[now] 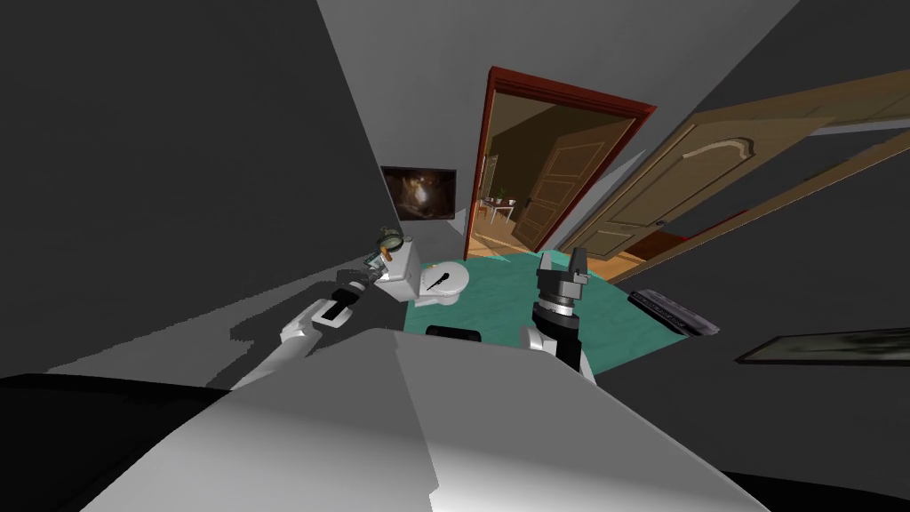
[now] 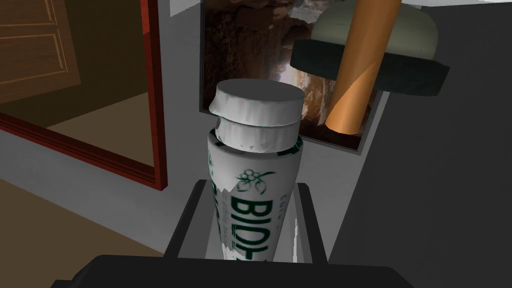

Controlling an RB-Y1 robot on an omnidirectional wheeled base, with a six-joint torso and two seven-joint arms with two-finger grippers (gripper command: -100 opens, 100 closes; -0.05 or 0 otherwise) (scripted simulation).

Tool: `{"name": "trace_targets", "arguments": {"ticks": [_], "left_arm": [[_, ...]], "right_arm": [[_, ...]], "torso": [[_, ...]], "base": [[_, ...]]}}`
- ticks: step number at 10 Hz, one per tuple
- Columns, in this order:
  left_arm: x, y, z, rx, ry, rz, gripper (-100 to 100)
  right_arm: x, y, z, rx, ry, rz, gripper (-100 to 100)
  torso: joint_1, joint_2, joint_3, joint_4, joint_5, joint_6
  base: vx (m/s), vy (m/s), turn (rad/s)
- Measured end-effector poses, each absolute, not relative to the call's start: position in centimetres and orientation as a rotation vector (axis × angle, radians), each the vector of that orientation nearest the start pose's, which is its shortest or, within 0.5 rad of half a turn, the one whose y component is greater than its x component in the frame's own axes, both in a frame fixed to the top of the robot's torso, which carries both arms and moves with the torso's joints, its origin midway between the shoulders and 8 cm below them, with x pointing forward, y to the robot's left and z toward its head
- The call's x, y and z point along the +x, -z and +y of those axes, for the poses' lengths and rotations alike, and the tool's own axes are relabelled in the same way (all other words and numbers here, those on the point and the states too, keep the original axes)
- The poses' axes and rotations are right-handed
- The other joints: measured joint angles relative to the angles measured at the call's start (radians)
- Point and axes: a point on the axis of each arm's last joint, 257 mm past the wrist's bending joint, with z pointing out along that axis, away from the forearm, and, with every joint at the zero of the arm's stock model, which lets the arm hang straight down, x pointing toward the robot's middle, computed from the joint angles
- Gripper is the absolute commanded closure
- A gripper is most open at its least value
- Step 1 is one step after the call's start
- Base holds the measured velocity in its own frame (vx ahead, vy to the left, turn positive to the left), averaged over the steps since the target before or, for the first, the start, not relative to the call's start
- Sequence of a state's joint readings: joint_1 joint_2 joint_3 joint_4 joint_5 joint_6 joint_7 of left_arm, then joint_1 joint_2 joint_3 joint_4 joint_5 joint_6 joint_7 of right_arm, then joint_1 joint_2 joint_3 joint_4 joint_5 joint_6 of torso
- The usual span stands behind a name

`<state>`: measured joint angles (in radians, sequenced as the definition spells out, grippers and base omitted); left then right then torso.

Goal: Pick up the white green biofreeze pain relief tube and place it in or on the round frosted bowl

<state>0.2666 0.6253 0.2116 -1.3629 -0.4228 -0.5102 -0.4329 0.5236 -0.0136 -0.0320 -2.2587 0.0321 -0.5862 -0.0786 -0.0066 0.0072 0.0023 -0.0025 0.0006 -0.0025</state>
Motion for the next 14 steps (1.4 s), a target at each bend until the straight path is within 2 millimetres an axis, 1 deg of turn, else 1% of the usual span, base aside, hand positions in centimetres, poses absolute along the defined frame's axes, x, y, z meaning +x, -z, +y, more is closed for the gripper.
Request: {"name": "trace_targets", "arguments": {"ticks": [3,4,5,8,11,14], "left_arm": [[44.6,21.9,49.7,-0.011,0.101,1.567,100],[45.4,20.2,50.4,0.003,0.092,1.548,100],[46.1,19.1,51.1,0.008,0.086,1.53,100],[47.5,17.3,52.0,0.022,0.078,1.504,100],[49.1,16.1,53.0,0.02,0.072,1.497,100],[50.4,15.7,54.1,0.002,0.069,1.504,100]], "right_arm": [[33.1,-2.4,-28.4,0.615,-1.328,0.594,0],[33.1,-2.4,-28.4,0.615,-1.328,0.594,0],[33.1,-2.4,-28.4,0.615,-1.328,0.594,0],[33.1,-2.4,-28.4,0.615,-1.328,0.595,0],[33.1,-2.4,-28.4,0.615,-1.328,0.595,0],[33.1,-2.4,-28.4,0.615,-1.328,0.595,0]], "torso": [[0.002,-0.002,-0.001,-0.001,0.0,0.0],[0.001,-0.002,-0.001,0.0,0.0,0.0],[0.002,-0.002,-0.001,0.0,0.0,0.0],[0.004,-0.006,-0.004,-0.001,0.001,0.001],[0.007,-0.009,-0.005,-0.002,0.002,0.001],[0.01,-0.01,-0.006,-0.002,0.003,0.0]], "base": [[-0.035,-0.052,0.006],[-0.025,-0.051,0.002],[-0.006,-0.034,-0.006],[0.033,-0.013,-0.016],[0.061,0.021,-0.012],[0.064,0.047,-0.004]]}}
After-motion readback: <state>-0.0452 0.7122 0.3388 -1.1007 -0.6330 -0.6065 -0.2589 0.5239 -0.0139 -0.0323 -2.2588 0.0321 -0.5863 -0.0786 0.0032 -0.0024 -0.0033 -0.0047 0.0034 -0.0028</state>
